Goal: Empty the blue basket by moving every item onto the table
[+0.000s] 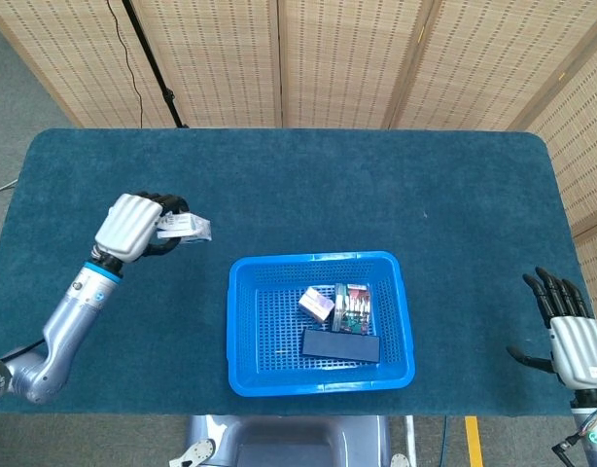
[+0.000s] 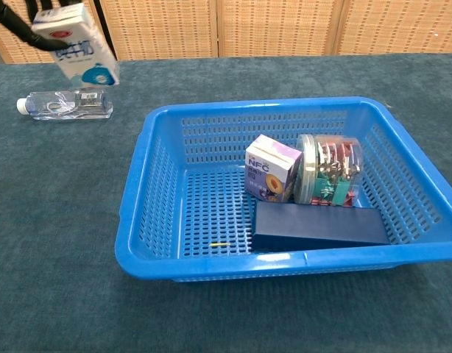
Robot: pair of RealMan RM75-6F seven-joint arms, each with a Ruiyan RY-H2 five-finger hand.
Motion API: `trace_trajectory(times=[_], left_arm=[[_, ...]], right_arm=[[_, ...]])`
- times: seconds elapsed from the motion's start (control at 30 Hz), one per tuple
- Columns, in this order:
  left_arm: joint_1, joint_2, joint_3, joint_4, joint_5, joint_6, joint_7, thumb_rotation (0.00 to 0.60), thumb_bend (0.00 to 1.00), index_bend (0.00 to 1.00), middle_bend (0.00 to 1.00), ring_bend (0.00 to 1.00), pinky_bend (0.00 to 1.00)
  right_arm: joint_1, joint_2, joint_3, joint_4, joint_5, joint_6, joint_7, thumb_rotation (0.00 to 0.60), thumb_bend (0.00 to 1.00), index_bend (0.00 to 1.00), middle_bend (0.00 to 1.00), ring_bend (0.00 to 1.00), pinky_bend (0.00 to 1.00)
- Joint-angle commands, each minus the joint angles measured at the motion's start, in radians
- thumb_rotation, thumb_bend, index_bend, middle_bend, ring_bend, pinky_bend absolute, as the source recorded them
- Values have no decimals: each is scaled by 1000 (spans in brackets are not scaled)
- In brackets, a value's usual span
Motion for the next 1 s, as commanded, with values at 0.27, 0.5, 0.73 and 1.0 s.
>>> trace_trajectory(times=[0.27,0.5,0.73,1.0], left_arm=[[31,-87,60,205,81,-36,-317,600,100,0,0,0,78],[54,1,116,-3,352,158,-344,600,82,0,0,0,44],[-10,-12,151,-266,425,46,-75,600,82,0,0,0,44],[-99,-228,86,-282,163,-135,268,600,92,0,0,0,44]], right_arm=[[4,0,-3,-4,2,-13,1,600,0,0,5,0,0],[2,8,0,-7,6,-9,16,600,0,0,5,0,0],[2,15,1,-4,4,-7,36,600,0,0,5,0,0],[0,25,4,9,11,-8,72,600,0,0,5,0,0]])
